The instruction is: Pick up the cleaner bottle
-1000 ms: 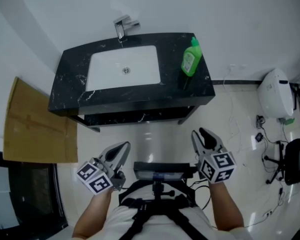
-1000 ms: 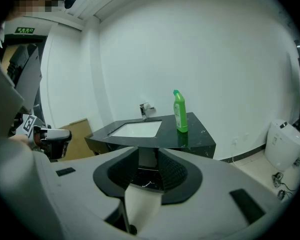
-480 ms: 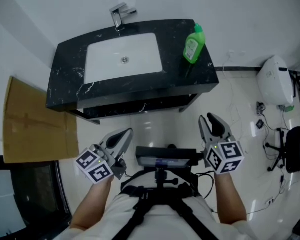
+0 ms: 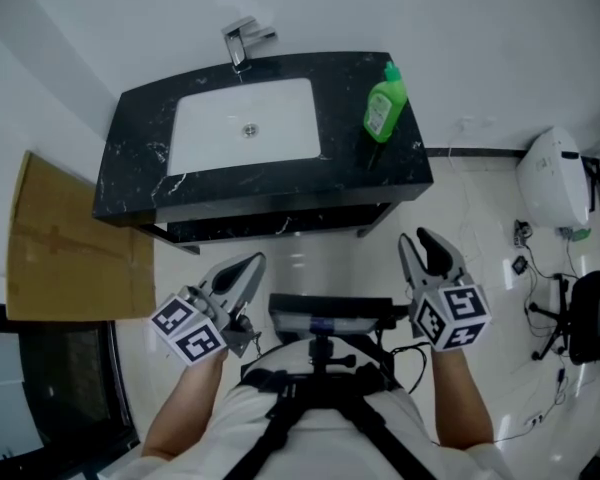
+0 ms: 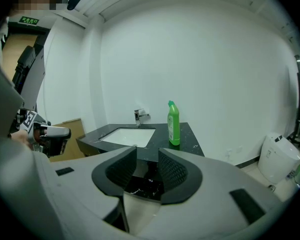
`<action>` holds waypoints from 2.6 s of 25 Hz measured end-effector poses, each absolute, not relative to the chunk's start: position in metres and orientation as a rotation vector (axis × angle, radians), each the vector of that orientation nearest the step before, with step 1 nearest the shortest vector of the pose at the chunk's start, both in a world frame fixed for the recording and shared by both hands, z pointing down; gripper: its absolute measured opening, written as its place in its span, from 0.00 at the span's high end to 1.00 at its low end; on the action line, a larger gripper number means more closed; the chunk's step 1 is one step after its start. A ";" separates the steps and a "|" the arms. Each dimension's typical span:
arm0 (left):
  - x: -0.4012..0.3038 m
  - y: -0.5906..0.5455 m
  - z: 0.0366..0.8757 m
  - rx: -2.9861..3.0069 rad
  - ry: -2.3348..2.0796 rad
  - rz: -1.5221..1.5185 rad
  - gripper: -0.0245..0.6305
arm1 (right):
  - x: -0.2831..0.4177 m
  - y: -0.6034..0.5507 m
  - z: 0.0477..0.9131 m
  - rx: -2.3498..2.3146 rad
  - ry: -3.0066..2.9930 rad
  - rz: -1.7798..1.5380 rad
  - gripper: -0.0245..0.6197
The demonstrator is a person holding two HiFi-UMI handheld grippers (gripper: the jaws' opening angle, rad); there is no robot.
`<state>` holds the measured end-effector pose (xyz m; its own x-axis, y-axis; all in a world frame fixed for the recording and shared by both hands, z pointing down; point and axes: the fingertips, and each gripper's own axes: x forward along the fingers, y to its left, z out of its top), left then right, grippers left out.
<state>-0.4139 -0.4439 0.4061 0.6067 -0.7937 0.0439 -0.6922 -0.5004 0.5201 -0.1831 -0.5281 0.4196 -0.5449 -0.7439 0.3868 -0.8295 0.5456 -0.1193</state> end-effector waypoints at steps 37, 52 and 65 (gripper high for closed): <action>-0.352 -0.462 0.414 2.273 -1.273 -0.264 0.97 | -0.135 -0.558 0.431 1.199 -2.529 0.460 0.71; -0.391 -0.465 0.408 2.352 -1.140 -0.239 0.97 | -0.180 -0.545 0.418 1.316 -2.496 0.454 0.71; -0.379 -0.485 0.403 2.352 -1.157 -0.275 0.97 | -0.179 -0.559 0.411 1.263 -2.532 0.435 0.71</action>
<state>-0.3791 -0.4850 0.4029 0.6184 -0.7849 0.0383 -0.6837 -0.5134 0.5187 -0.1793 -0.5591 0.4110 -0.5795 -0.7238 0.3744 -0.8073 0.5729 -0.1421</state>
